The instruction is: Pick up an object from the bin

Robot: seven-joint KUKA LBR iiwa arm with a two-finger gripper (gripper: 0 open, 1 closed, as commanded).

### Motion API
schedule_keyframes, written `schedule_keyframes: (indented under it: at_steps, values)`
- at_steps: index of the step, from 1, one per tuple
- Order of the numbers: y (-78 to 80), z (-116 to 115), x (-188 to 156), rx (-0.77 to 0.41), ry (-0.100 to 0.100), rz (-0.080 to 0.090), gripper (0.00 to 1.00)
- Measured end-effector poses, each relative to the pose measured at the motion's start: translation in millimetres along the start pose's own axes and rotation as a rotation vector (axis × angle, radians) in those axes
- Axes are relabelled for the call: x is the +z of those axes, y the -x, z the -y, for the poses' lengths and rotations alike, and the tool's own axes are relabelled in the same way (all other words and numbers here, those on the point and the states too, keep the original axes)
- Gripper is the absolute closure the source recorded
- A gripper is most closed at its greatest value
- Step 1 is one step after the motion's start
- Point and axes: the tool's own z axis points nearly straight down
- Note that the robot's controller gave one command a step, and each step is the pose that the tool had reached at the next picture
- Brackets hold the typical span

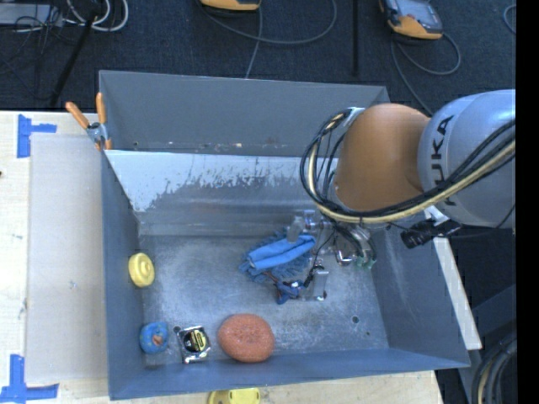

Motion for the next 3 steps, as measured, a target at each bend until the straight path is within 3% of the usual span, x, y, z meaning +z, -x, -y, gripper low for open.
schedule_keyframes:
  at_steps: [1,2,3]
  values:
    - [1.5,0.1,-4.4,0.0,0.0,0.007,0.0]
    - [33.6,-18.7,88.8,0.04,0.001,0.005,1.0]
    - [33.6,-18.7,88.8,0.04,0.001,0.005,1.0]
